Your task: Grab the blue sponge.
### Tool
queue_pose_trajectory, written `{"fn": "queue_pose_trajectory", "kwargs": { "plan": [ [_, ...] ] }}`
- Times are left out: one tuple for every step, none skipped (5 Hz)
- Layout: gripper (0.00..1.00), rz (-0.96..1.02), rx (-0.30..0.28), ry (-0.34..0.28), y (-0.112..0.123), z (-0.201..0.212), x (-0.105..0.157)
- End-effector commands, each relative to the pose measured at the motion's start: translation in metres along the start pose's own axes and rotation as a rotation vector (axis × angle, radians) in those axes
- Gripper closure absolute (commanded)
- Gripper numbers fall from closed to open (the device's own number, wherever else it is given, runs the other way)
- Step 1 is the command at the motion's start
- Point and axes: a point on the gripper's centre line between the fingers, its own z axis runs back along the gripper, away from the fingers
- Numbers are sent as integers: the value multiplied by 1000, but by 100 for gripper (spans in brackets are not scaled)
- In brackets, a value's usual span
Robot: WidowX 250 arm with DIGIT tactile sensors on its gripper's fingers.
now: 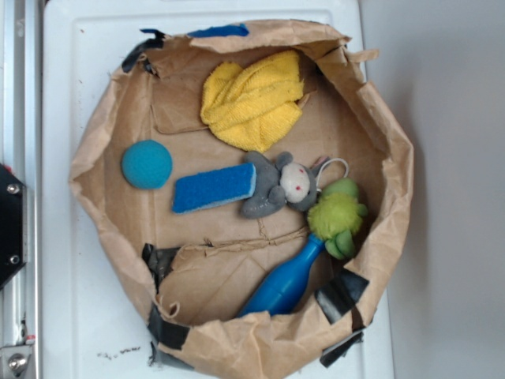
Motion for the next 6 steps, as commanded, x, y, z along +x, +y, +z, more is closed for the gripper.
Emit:
{"fn": "queue_pose_trajectory", "kwargs": {
  "plan": [
    [0, 0, 0, 0, 0, 0, 0],
    [0, 109, -3, 18, -3, -4, 37],
    [0, 182, 11, 40, -7, -9, 76],
    [0, 190, 23, 19, 9, -22, 106],
    [0, 140, 42, -21, 27, -38, 121],
    [0, 84, 136, -35, 46, -67, 125]
  ]
}}
